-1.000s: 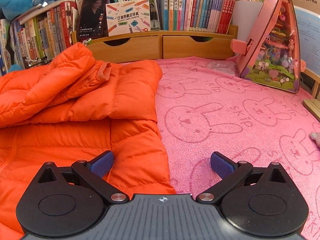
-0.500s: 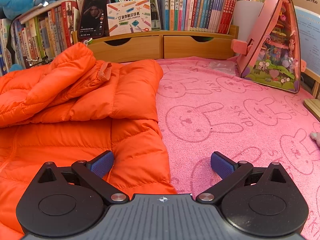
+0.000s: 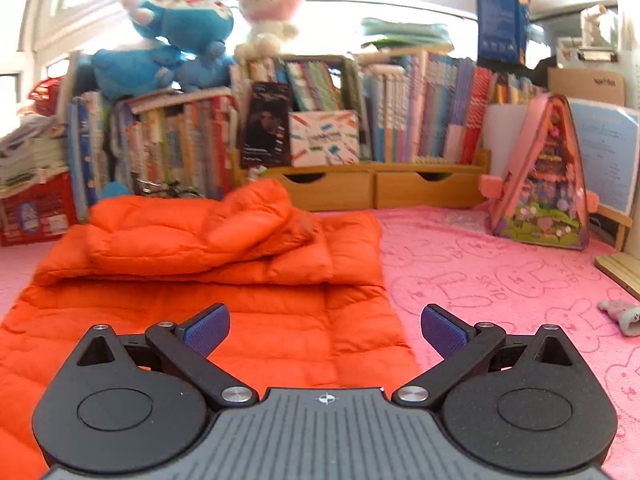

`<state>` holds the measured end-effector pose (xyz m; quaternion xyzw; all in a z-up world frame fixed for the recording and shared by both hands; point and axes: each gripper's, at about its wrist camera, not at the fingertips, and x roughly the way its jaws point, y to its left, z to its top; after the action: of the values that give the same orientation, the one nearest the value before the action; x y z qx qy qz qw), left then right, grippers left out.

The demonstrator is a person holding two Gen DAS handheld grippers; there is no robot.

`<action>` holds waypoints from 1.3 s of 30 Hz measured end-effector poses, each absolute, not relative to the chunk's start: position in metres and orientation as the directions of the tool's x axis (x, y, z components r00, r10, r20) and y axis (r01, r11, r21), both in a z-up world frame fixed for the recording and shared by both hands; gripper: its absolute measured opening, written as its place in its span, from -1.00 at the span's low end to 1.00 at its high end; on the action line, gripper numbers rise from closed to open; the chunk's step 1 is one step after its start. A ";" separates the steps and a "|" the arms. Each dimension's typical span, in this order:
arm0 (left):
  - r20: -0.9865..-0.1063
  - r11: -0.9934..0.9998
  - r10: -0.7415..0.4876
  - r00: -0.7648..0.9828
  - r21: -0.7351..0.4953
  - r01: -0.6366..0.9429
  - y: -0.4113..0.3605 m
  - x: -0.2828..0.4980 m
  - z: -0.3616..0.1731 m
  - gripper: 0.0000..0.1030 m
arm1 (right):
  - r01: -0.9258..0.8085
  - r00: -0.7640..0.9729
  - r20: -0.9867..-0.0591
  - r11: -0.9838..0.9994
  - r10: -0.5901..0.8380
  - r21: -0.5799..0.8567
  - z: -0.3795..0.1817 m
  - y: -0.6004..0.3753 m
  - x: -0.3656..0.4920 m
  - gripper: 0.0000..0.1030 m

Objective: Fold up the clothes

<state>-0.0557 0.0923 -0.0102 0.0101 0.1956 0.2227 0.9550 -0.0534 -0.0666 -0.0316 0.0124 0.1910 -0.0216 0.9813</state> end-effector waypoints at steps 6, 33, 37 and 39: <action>-0.364 0.927 0.373 0.854 0.103 -0.361 0.054 -0.089 -0.042 1.00 | -0.149 0.946 -0.291 0.989 0.144 0.005 -0.064 -0.022 -0.124 1.00; -0.359 0.839 0.544 0.759 0.192 -0.510 0.126 -0.141 -0.070 1.00 | 0.351 0.901 -0.210 0.923 -0.379 -0.158 -0.113 -0.132 -0.175 0.99; -0.310 0.877 0.472 0.825 0.072 -0.475 0.103 -0.152 -0.051 0.85 | 0.346 0.923 -0.100 0.914 -0.372 -0.214 -0.101 -0.098 -0.185 0.99; -0.279 0.896 0.431 0.858 0.019 -0.444 0.089 -0.156 -0.043 0.85 | 0.279 0.955 -0.061 0.945 -0.292 -0.169 -0.096 -0.077 -0.192 1.00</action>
<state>-0.1556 0.0893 -0.0426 -0.0232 0.1394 0.2269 0.9636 -0.1918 -0.0765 -0.0962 -0.0794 0.0424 -0.1447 0.9854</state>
